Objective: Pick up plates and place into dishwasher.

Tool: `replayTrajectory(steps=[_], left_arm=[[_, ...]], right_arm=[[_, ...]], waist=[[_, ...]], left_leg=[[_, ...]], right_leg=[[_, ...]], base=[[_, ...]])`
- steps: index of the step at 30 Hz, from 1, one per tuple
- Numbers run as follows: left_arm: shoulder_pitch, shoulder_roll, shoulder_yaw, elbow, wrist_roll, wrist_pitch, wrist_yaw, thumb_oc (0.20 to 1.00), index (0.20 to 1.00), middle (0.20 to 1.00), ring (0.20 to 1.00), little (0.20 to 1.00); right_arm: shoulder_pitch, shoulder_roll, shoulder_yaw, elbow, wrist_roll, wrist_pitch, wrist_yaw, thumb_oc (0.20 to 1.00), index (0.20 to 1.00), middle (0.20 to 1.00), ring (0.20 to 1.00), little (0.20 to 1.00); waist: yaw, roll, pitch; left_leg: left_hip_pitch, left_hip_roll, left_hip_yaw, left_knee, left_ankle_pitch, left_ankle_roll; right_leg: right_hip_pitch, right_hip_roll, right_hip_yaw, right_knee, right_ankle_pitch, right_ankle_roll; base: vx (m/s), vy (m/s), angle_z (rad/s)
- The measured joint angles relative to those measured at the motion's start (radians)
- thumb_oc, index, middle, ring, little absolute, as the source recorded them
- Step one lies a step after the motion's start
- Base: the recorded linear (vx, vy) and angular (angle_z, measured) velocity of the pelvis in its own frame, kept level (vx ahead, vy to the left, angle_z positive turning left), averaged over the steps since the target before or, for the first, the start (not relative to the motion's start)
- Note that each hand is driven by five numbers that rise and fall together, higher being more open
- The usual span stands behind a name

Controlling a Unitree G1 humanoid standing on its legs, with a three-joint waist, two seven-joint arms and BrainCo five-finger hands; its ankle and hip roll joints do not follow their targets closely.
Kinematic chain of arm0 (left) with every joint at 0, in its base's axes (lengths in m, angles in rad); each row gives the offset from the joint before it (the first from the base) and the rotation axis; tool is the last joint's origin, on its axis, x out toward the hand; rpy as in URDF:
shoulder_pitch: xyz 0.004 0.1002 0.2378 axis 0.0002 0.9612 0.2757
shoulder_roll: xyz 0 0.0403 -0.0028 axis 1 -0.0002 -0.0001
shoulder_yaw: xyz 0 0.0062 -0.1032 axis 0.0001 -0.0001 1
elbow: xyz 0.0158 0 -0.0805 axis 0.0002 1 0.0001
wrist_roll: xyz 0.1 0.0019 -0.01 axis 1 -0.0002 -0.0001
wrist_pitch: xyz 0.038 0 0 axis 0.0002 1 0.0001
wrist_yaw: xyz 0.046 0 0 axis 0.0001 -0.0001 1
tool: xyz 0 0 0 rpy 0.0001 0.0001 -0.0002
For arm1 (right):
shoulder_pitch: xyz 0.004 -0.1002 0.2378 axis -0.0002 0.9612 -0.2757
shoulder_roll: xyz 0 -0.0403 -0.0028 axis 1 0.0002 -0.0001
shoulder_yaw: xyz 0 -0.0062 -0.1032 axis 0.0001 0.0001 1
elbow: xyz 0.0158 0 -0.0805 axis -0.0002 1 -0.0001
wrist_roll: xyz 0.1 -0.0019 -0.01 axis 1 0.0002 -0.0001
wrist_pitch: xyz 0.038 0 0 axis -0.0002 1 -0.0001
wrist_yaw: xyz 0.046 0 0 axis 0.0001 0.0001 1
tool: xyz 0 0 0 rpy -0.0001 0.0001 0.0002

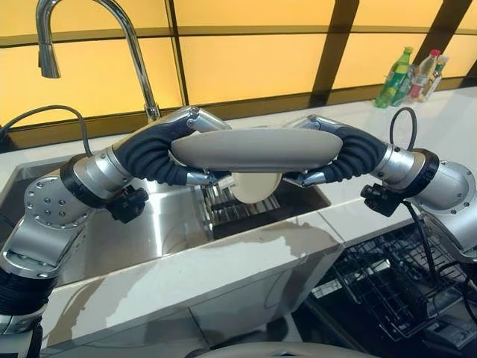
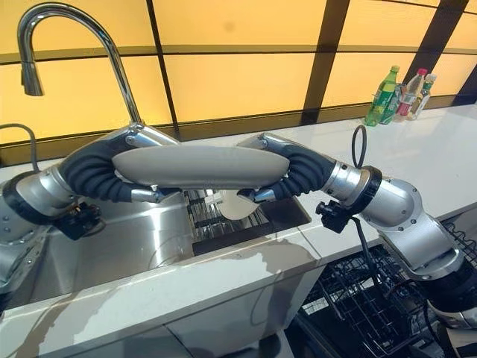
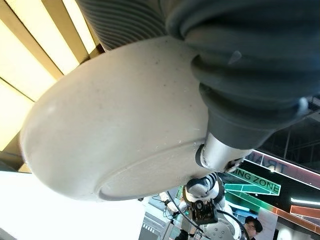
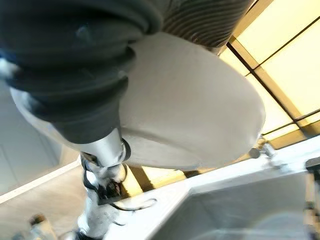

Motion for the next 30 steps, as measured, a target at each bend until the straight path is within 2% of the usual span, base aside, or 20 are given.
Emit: replayTrajectory(steps=[7, 11, 12, 13, 14, 16, 18, 22, 26, 30], left_arm=[[0.000, -0.060, -0.001, 0.009, -0.001, 0.010, -0.001, 0.200, 0.200, 0.200, 0.200, 0.200], [0.000, -0.088, -0.001, 0.009, 0.017, 0.030, 0.000, 0.200, 0.200, 0.200, 0.200, 0.200], [0.000, -0.095, -0.001, 0.009, 0.018, 0.040, 0.003, 0.297, 0.297, 0.297, 0.297, 0.297], [0.001, -0.101, -0.002, 0.009, 0.022, 0.046, 0.010, 0.818, 0.818, 0.818, 0.818, 0.818], [0.000, -0.116, -0.002, 0.008, 0.032, 0.057, 0.034, 1.000, 1.000, 1.000, 1.000, 1.000], [0.000, -0.171, -0.002, 0.007, 0.058, 0.068, 0.128, 1.000, 1.000, 1.000, 1.000, 1.000], [0.001, -0.212, 0.005, 0.011, 0.064, 0.085, 0.233, 1.000, 1.000, 1.000, 1.000, 1.000], [0.022, -0.240, 0.005, 0.014, 0.093, 0.087, 0.364, 1.000, 1.000, 1.000, 1.000, 1.000], [0.083, -0.260, 0.068, 0.013, 0.093, 0.079, 0.475, 1.000, 1.000, 1.000, 1.000, 1.000], [0.102, -0.282, 0.133, 0.016, 0.093, 0.070, 0.550, 1.000, 1.000, 1.000, 1.000, 1.000]], right_arm=[[0.110, 0.169, -0.007, 0.013, -0.009, -0.026, -0.057, 0.200, 0.200, 0.200, 0.200, 0.200], [0.127, 0.178, -0.007, 0.013, -0.051, -0.033, -0.093, 0.200, 0.200, 0.200, 0.200, 0.200], [0.127, 0.178, -0.007, 0.013, -0.055, -0.033, -0.103, 0.200, 0.200, 0.200, 0.200, 0.200], [0.128, 0.179, -0.007, 0.013, -0.061, -0.035, -0.113, 0.200, 0.200, 0.200, 0.200, 0.200], [0.132, 0.180, -0.006, 0.011, -0.065, -0.039, -0.121, 0.200, 0.200, 0.200, 0.200, 0.200], [0.156, 0.200, -0.004, 0.000, -0.092, -0.052, -0.151, 0.200, 0.200, 0.200, 0.200, 0.200], [0.170, 0.251, -0.006, 0.004, -0.099, -0.053, -0.235, 0.200, 0.200, 0.200, 0.200, 0.200], [0.172, 0.260, -0.028, -0.001, -0.144, -0.064, -0.321, 0.200, 0.200, 0.200, 0.200, 0.200], [0.193, 0.259, -0.199, 0.037, -0.176, -0.060, -0.432, 0.200, 0.200, 0.200, 0.200, 0.200], [0.236, 0.231, -0.292, 0.044, -0.205, -0.059, -0.469, 0.200, 0.200, 0.200, 0.200, 0.200]], waist=[[-0.001, 0.002, -0.015], [-0.003, 0.014, -0.023], [-0.003, 0.017, -0.025], [-0.005, 0.019, -0.026], [-0.005, 0.021, -0.027], [-0.005, 0.023, -0.029], [-0.006, 0.023, -0.029], [-0.013, 0.023, -0.029], [-0.025, 0.021, -0.028], [-0.049, 0.019, -0.027]], left_leg=[[0.000, 0.000, 0.002, 0.000, -0.003, 0.005], [0.000, 0.002, 0.004, 0.000, -0.003, 0.005], [0.000, 0.003, 0.004, 0.000, -0.003, 0.005], [0.000, 0.004, 0.004, 0.000, -0.003, 0.005], [0.000, 0.004, 0.004, 0.000, -0.003, 0.005], [0.001, 0.004, 0.005, 0.000, -0.003, 0.005], [0.001, 0.007, 0.006, 0.000, -0.004, 0.005], [0.003, 0.011, 0.020, 0.000, -0.005, 0.003], [0.003, 0.011, 0.029, -0.001, -0.008, 0.005], [0.004, 0.011, 0.037, -0.001, -0.011, 0.004]], right_leg=[[-0.001, -0.001, 0.001, 0.000, 0.000, 0.000], [-0.002, 0.000, 0.003, 0.001, 0.000, 0.000], [-0.002, 0.001, 0.003, 0.001, 0.000, 0.000], [-0.002, 0.002, 0.003, 0.001, 0.000, -0.001], [-0.002, 0.002, 0.004, 0.002, 0.000, -0.001], [-0.002, 0.004, 0.004, 0.002, 0.000, -0.001], [-0.003, 0.005, 0.005, 0.003, 0.001, -0.003], [-0.008, 0.005, 0.018, 0.003, 0.001, -0.003], [-0.013, 0.004, 0.028, 0.005, 0.002, -0.002], [-0.016, 0.007, 0.036, 0.005, 0.002, -0.003]], base=[[0.00, 0.000, 0.00], [0.00, 0.000, 0.00], [0.00, 0.000, 0.00], [0.00, 0.000, 0.00], [0.00, 0.000, 0.00], [0.00, 0.000, 0.00], [0.00, 0.000, 0.00], [-0.02, 0.000, -0.09], [0.00, 0.015, -0.08], [0.01, 0.034, -0.06]])
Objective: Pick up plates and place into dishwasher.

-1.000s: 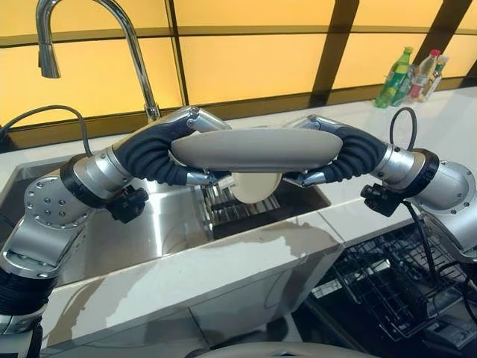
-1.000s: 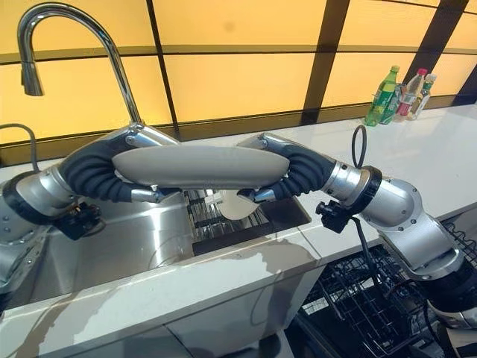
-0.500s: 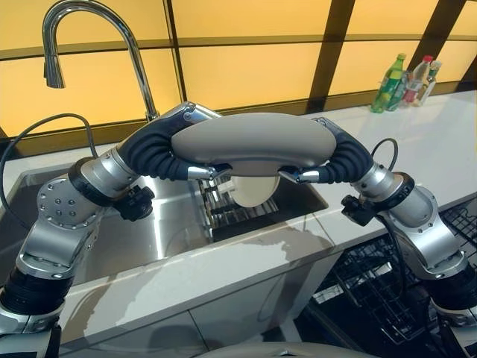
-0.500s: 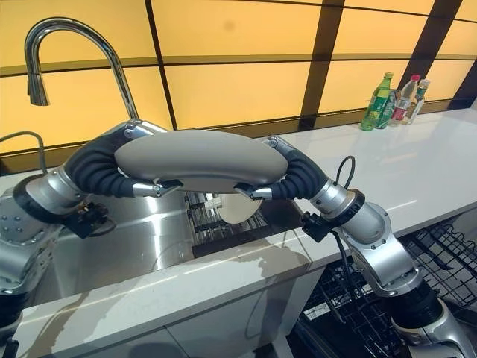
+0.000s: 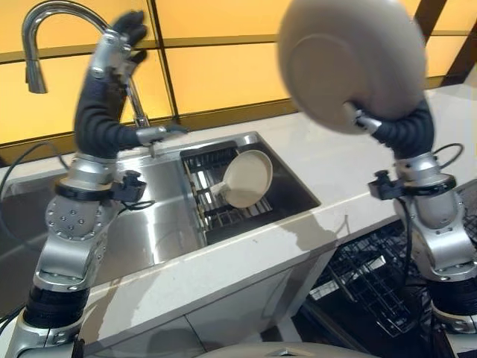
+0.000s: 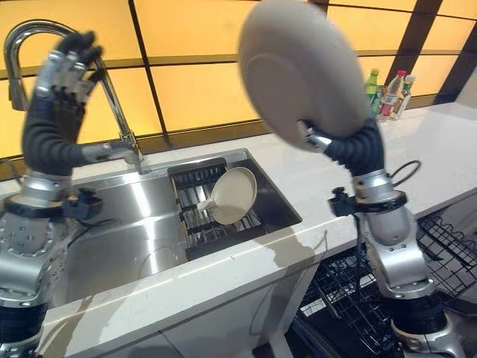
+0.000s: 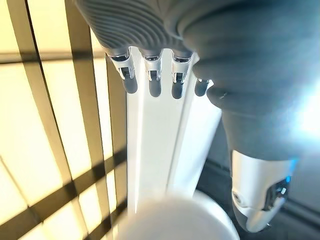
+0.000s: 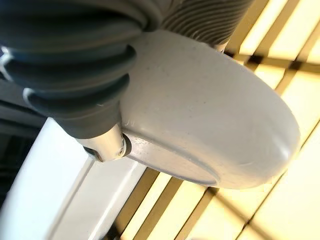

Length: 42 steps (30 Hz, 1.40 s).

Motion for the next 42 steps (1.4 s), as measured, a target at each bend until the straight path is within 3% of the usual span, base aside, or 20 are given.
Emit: replayTrajectory(steps=[7, 16, 23, 27, 33, 37, 42], left_arm=[[0.030, -0.002, 0.048, 0.006, -0.001, -0.034, 0.040, 1.000, 1.000, 1.000, 1.000, 1.000], [0.170, -0.014, 0.255, 0.034, -0.061, -0.039, 0.045, 1.000, 1.000, 1.000, 1.000, 1.000], [0.175, -0.013, 0.297, 0.137, -0.061, -0.010, 0.103, 1.000, 1.000, 1.000, 1.000, 1.000], [0.179, -0.013, 0.308, 0.151, -0.062, -0.010, 0.123, 1.000, 1.000, 1.000, 1.000, 1.000], [0.176, -0.032, 0.303, 0.189, -0.061, -0.017, 0.163, 1.000, 1.000, 1.000, 1.000, 1.000], [0.110, -0.030, 0.278, 0.197, -0.061, -0.019, 0.180, 1.000, 1.000, 1.000, 1.000, 1.000], [0.046, 0.006, 0.230, 0.202, -0.058, -0.013, 0.200, 1.000, 1.000, 1.000, 1.000, 1.000]], right_arm=[[0.110, -0.026, -0.092, 0.008, -0.049, 0.021, -0.024, 0.200, 0.200, 0.200, 0.200, 0.200], [0.355, -0.025, -0.260, 0.120, -0.168, 0.197, -0.045, 0.200, 0.200, 0.200, 0.200, 0.200], [0.398, -0.017, -0.274, 0.238, -0.213, 0.273, -0.085, 0.200, 0.200, 0.200, 0.200, 0.200], [0.448, -0.018, -0.289, 0.266, -0.307, 0.321, -0.085, 0.200, 0.200, 0.200, 0.200, 0.200], [0.387, -0.024, -0.220, 0.401, -0.350, 0.410, -0.076, 0.200, 0.200, 0.200, 0.200, 0.200], [0.310, -0.047, -0.115, 0.487, -0.349, 0.445, -0.018, 0.200, 0.200, 0.200, 0.200, 0.200], [0.266, -0.108, -0.026, 0.584, -0.280, 0.424, 0.103, 0.200, 0.200, 0.200, 0.200, 0.200]], waist=[[-0.019, -0.007, 0.008], [-0.070, -0.014, 0.029], [-0.148, -0.010, 0.078], [-0.162, -0.001, 0.093], [-0.143, 0.030, 0.145], [-0.122, 0.028, 0.204], [-0.087, 0.014, 0.254]], left_leg=[[0.015, 0.003, 0.036, -0.003, -0.011, 0.000], [0.032, 0.008, 0.106, -0.004, -0.033, 0.002], [0.048, 0.008, 0.191, -0.005, -0.042, 0.010], [0.048, 0.009, 0.231, -0.001, -0.049, 0.010], [-0.026, -0.001, 0.239, 0.010, -0.040, 0.022], [-0.112, 0.005, 0.231, 0.067, -0.041, 0.013], [-0.146, 0.034, 0.189, 0.122, -0.064, -0.005]], right_leg=[[-0.005, 0.001, 0.036, 0.000, 0.001, 0.000], [-0.038, 0.006, 0.084, 0.026, 0.001, 0.002], [-0.105, 0.013, 0.150, 0.083, -0.002, 0.015], [-0.127, 0.012, 0.164, 0.085, 0.010, 0.018], [-0.208, 0.009, 0.174, 0.090, 0.044, 0.024], [-0.264, 0.011, 0.166, 0.092, 0.065, 0.021], [-0.260, 0.036, 0.123, 0.092, 0.069, -0.002]], base=[[0.03, 0.054, -0.15], [0.04, 0.040, -0.23], [0.03, -0.006, -0.43], [-0.08, -0.087, -0.32], [-0.14, -0.130, -0.15], [-0.10, -0.261, 0.04], [0.07, -0.321, 0.16]])
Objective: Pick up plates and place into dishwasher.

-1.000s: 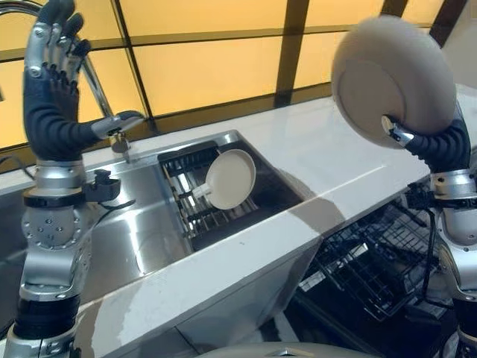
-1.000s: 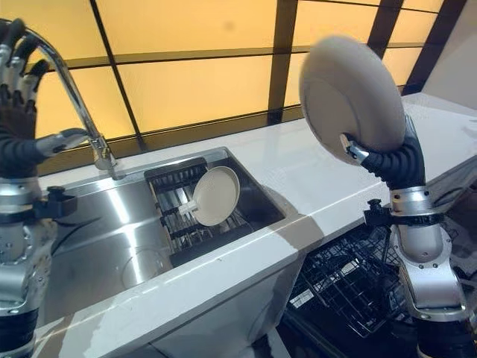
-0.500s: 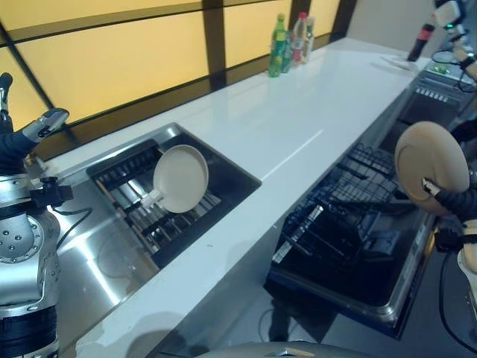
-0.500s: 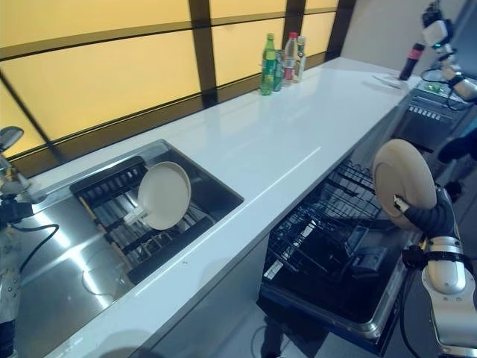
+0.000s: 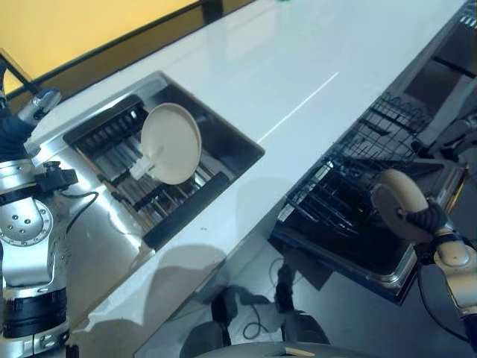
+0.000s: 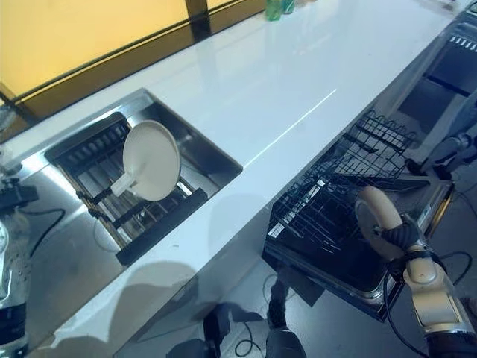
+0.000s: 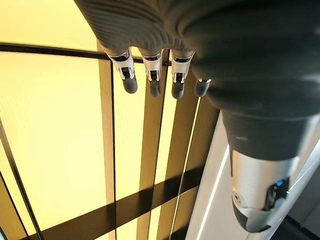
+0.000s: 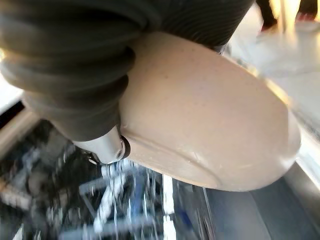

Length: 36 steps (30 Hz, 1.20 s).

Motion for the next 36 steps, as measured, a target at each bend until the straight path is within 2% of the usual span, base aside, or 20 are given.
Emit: replayTrajectory(steps=[3, 7, 9, 13, 19, 22, 28, 36], left_arm=[[-0.037, 0.044, -0.019, 0.017, 0.000, 0.009, 0.004, 1.000, 1.000, 1.000, 1.000, 1.000], [-0.087, 0.117, -0.045, 0.031, 0.000, 0.030, 0.005, 1.000, 1.000, 1.000, 1.000, 1.000], [-0.099, 0.141, -0.064, 0.039, 0.000, 0.033, 0.005, 1.000, 1.000, 1.000, 1.000, 1.000], [-0.117, 0.186, -0.090, 0.066, -0.001, 0.033, 0.006, 1.000, 1.000, 1.000, 1.000, 1.000], [-0.181, 0.208, -0.127, 0.076, -0.001, 0.033, 0.012, 1.000, 1.000, 1.000, 1.000, 1.000], [-0.207, 0.240, -0.159, 0.078, -0.001, 0.034, 0.020, 1.000, 1.000, 1.000, 1.000, 1.000], [-0.325, 0.268, -0.272, 0.096, -0.001, 0.054, 0.065, 1.000, 1.000, 1.000, 1.000, 1.000], [-0.417, 0.271, -0.364, 0.106, 0.000, 0.071, 0.103, 1.000, 1.000, 1.000, 1.000, 1.000]], right_arm=[[-0.010, -0.018, 0.046, 0.016, 0.064, -0.064, 0.056, 0.200, 0.200, 0.200, 0.200, 0.200], [-0.054, -0.031, 0.128, 0.057, 0.114, -0.146, 0.091, 0.200, 0.200, 0.200, 0.200, 0.200], [-0.076, -0.038, 0.140, 0.064, 0.139, -0.186, 0.103, 0.200, 0.200, 0.200, 0.200, 0.200], [-0.141, -0.048, 0.160, 0.082, 0.210, -0.238, 0.147, 0.200, 0.200, 0.200, 0.200, 0.200], [-0.208, -0.079, 0.268, 0.170, 0.228, -0.235, 0.266, 0.200, 0.200, 0.200, 0.200, 0.200], [-0.246, -0.086, 0.323, 0.222, 0.197, -0.219, 0.280, 0.200, 0.200, 0.200, 0.200, 0.200], [-0.377, -0.087, 0.533, 0.350, 0.065, -0.177, 0.287, 0.200, 0.200, 0.200, 0.200, 0.200], [-0.478, -0.092, 0.587, 0.359, 0.010, -0.139, 0.361, 0.200, 0.200, 0.200, 0.200, 0.200]], waist=[[0.026, -0.030, 0.017], [0.036, -0.081, 0.044], [0.052, -0.096, 0.051], [0.069, -0.104, 0.056], [0.096, -0.115, 0.061], [0.103, -0.121, 0.065], [0.107, -0.121, 0.084], [0.103, -0.104, 0.120]], left_leg=[[-0.010, 0.023, -0.025, 0.022, -0.011, -0.017], [-0.025, 0.041, -0.063, 0.033, -0.011, -0.036], [-0.035, 0.045, -0.065, 0.034, -0.010, -0.038], [-0.041, 0.046, -0.073, 0.034, -0.014, -0.041], [-0.058, 0.045, -0.110, 0.048, -0.022, -0.045], [-0.074, 0.045, -0.115, 0.057, -0.022, -0.045], [-0.124, 0.045, -0.134, 0.089, -0.022, -0.047], [-0.139, 0.044, -0.145, 0.099, -0.022, -0.048]], right_leg=[[0.007, 0.023, -0.026, -0.003, 0.001, -0.019], [0.019, 0.041, -0.061, -0.019, 0.005, -0.036], [0.016, 0.044, -0.063, -0.028, 0.009, -0.041], [0.015, 0.044, -0.123, -0.038, 0.014, -0.049], [0.013, 0.045, -0.166, -0.044, 0.015, -0.050], [0.002, 0.045, -0.174, -0.044, 0.016, -0.053], [-0.027, 0.045, -0.192, -0.041, 0.024, -0.063], [-0.041, 0.046, -0.196, -0.029, 0.024, -0.064]], base=[[0.07, -0.359, 0.10], [0.05, -0.296, 0.17], [0.02, -0.225, 0.04], [0.00, -0.161, 0.02], [-0.02, -0.108, 0.07], [-0.08, -0.092, 0.05], [-0.10, -0.025, 0.07], [-0.08, 0.019, 0.01]])
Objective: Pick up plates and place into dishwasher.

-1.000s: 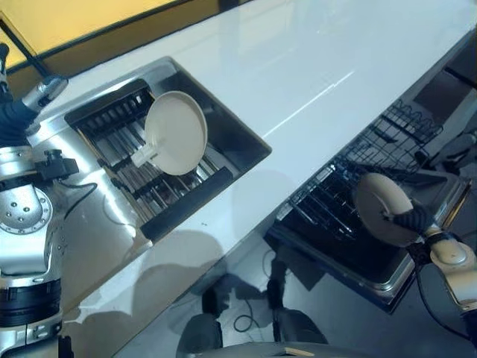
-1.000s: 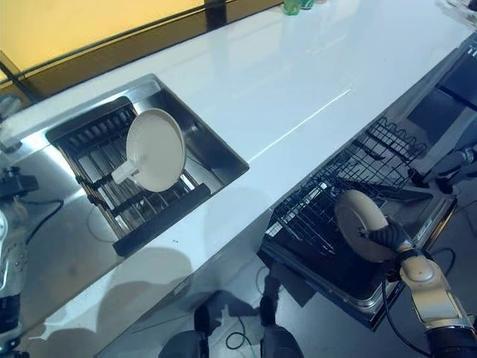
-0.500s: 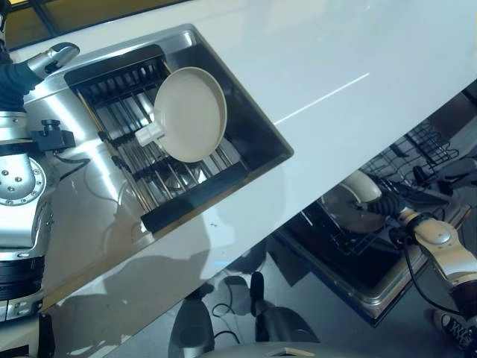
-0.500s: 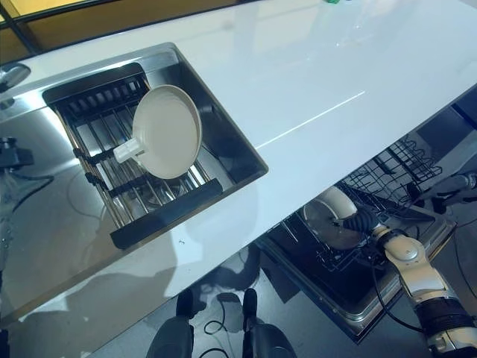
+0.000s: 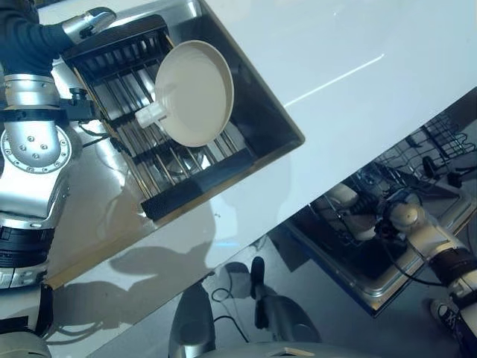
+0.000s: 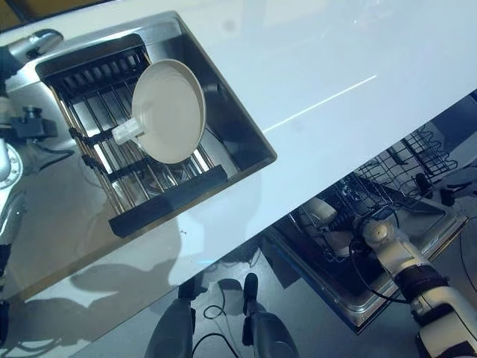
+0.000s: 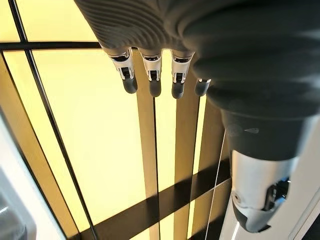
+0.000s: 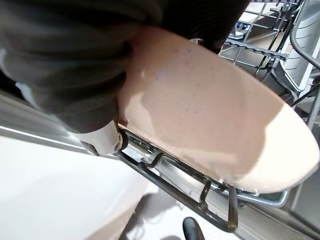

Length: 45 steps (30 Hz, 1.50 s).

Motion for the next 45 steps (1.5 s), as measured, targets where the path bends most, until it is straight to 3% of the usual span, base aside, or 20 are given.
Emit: replayTrajectory(steps=[5, 6, 7, 13, 17, 22, 26, 33, 36, 40, 41, 42, 43, 44, 45], left_arm=[[-0.003, 0.000, -0.001, 0.000, 0.000, 0.000, 0.002, 1.000, 1.000, 1.000, 1.000, 1.000], [-0.003, 0.000, -0.001, 0.001, 0.000, 0.000, 0.002, 1.000, 1.000, 1.000, 1.000, 1.000], [-0.003, 0.000, -0.001, 0.003, 0.000, 0.000, 0.002, 1.000, 1.000, 1.000, 1.000, 1.000], [0.002, 0.002, 0.012, 0.004, 0.000, -0.001, 0.001, 1.000, 1.000, 1.000, 1.000, 1.000], [0.100, -0.004, 0.131, 0.002, 0.001, -0.004, -0.003, 1.000, 1.000, 1.000, 1.000, 1.000], [0.254, -0.051, 0.272, -0.014, 0.032, -0.014, -0.038, 1.000, 1.000, 1.000, 1.000, 1.000], [0.389, -0.116, 0.330, -0.013, 0.128, -0.023, -0.077, 1.000, 1.000, 1.000, 1.000, 1.000], [0.522, -0.102, 0.358, 0.010, 0.542, -0.078, -0.041, 1.000, 1.000, 1.000, 1.000, 1.000], [0.583, -0.065, 0.358, 0.037, 0.738, -0.125, -0.010, 1.000, 1.000, 1.000, 1.000, 1.000], [0.595, -0.007, 0.342, 0.075, 0.914, -0.159, 0.045, 1.000, 1.000, 1.000, 1.000, 1.000], [0.595, 0.019, 0.331, 0.084, 0.955, -0.157, 0.061, 1.000, 1.000, 1.000, 1.000, 1.000], [0.598, 0.040, 0.326, 0.093, 0.994, -0.156, 0.071, 1.000, 1.000, 1.000, 1.000, 1.000], [0.613, 0.065, 0.326, 0.109, 1.025, -0.156, 0.084, 1.000, 1.000, 1.000, 1.000, 1.000], [0.624, 0.087, 0.318, 0.134, 1.045, -0.156, 0.099, 1.000, 1.000, 1.000, 1.000, 1.000], [0.616, 0.101, 0.288, 0.164, 1.055, -0.156, 0.113, 1.000, 1.000, 1.000, 1.000, 1.000]], right_arm=[[0.003, 0.002, -0.001, 0.001, 0.000, -0.003, -0.020, 0.200, 0.200, 0.200, 0.200, 0.200], [0.007, 0.003, -0.002, 0.000, 0.000, -0.005, -0.032, 0.881, 0.881, 0.881, 0.881, 0.881], [0.014, 0.003, -0.006, -0.001, 0.000, -0.007, -0.053, 1.000, 1.000, 1.000, 1.000, 1.000], [0.110, 0.001, -0.106, -0.042, 0.001, -0.008, -0.181, 1.000, 1.000, 1.000, 1.000, 1.000], [0.244, 0.018, -0.211, -0.235, -0.001, -0.009, -0.203, 1.000, 1.000, 1.000, 1.000, 1.000], [0.344, 0.022, -0.504, -0.459, -0.020, 0.013, -0.241, 1.000, 1.000, 1.000, 1.000, 1.000], [0.386, 0.034, -0.671, -0.583, -0.029, 0.015, -0.273, 1.000, 1.000, 1.000, 1.000, 1.000], [0.487, 0.062, -0.749, -0.724, -0.055, -0.029, -0.294, 1.000, 1.000, 1.000, 1.000, 1.000], [0.533, 0.063, -0.771, -0.746, -0.035, -0.084, -0.302, 1.000, 1.000, 1.000, 1.000, 1.000], [0.552, 0.063, -0.772, -0.758, -0.016, -0.138, -0.302, 1.000, 1.000, 1.000, 1.000, 1.000], [0.551, 0.063, -0.771, -0.758, -0.004, -0.150, -0.301, 1.000, 1.000, 1.000, 1.000, 1.000], [0.546, 0.063, -0.765, -0.758, 0.006, -0.162, -0.297, 1.000, 1.000, 1.000, 1.000, 1.000], [0.527, 0.062, -0.751, -0.759, 0.018, -0.175, -0.290, 1.000, 1.000, 1.000, 1.000, 1.000], [0.506, 0.061, -0.734, -0.759, 0.032, -0.187, -0.291, 1.000, 1.000, 1.000, 1.000, 1.000], [0.500, 0.058, -0.722, -0.759, 0.040, -0.199, -0.296, 1.000, 1.000, 1.000, 1.000, 1.000]], waist=[[-0.002, 0.002, 0.001], [-0.001, 0.002, 0.001], [-0.001, 0.002, 0.001], [0.000, 0.003, 0.002], [-0.015, 0.004, 0.002], [-0.037, 0.012, -0.015], [-0.059, 0.038, -0.076], [-0.103, 0.110, -0.213], [-0.131, 0.142, -0.244], [-0.140, 0.159, -0.275], [-0.140, 0.158, -0.274], [-0.131, 0.157, -0.274], [-0.106, 0.157, -0.273], [-0.087, 0.153, -0.274], [-0.093, 0.148, -0.277]], left_leg=[[0.001, 0.000, 0.000, 0.003, 0.000, 0.000], [0.001, 0.000, -0.001, 0.005, 0.000, 0.000], [0.001, 0.000, -0.001, 0.006, 0.000, 0.000], [0.006, 0.000, 0.000, 0.008, 0.000, 0.000], [0.064, -0.001, 0.009, -0.016, -0.002, 0.000], [0.130, -0.001, 0.038, -0.048, -0.005, 0.008], [0.179, -0.006, 0.067, -0.079, -0.003, 0.014], [0.276, -0.030, 0.110, -0.155, 0.003, 0.035], [0.323, -0.040, 0.114, -0.192, 0.011, 0.046], [0.357, -0.046, 0.139, -0.221, 0.017, 0.052], [0.364, -0.043, 0.150, -0.222, 0.016, 0.051], [0.375, -0.037, 0.180, -0.222, 0.013, 0.046], [0.392, -0.027, 0.226, -0.225, 0.013, 0.038], [0.402, -0.020, 0.252, -0.225, 0.005, 0.038], [0.409, -0.028, 0.252, -0.225, -0.007, 0.036]], right_leg=[[0.001, 0.000, 0.000, 0.003, 0.000, 0.000], [0.001, 0.000, 0.000, 0.003, 0.000, 0.000], [0.002, 0.000, 0.000, 0.005, 0.000, 0.000], [0.008, 0.000, 0.000, 0.007, 0.000, 0.000], [0.047, 0.000, 0.017, 0.002, -0.001, 0.000], [0.084, -0.001, 0.053, -0.001, -0.003, 0.003], [0.106, -0.005, 0.079, -0.002, -0.008, 0.010], [0.149, -0.025, 0.123, -0.007, -0.024, 0.030], [0.179, -0.033, 0.126, -0.013, -0.030, 0.038], [0.182, -0.034, 0.146, -0.020, -0.027, 0.045], [0.176, -0.031, 0.124, -0.007, -0.024, 0.044], [0.159, -0.026, 0.058, 0.016, -0.016, 0.034], [0.133, -0.021, -0.052, 0.043, -0.004, 0.017], [0.136, -0.024, -0.093, 0.037, -0.004, -0.001], [0.146, -0.023, -0.091, 0.022, -0.005, -0.002]], base=[[-0.02, 0.003, 0.00], [0.00, 0.000, 0.00], [0.00, 0.000, 0.00], [0.04, 0.034, 0.00], [0.10, 0.105, -0.13], [0.12, 0.214, -0.17], [0.09, 0.277, -0.18], [0.05, 0.284, -0.16], [0.03, 0.234, -0.06], [-0.01, 0.102, -0.21], [-0.06, -0.001, -0.39], [-0.09, -0.057, -0.79], [-0.09, -0.090, -1.02], [-0.08, -0.127, -0.81], [-0.06, -0.124, -0.34]])
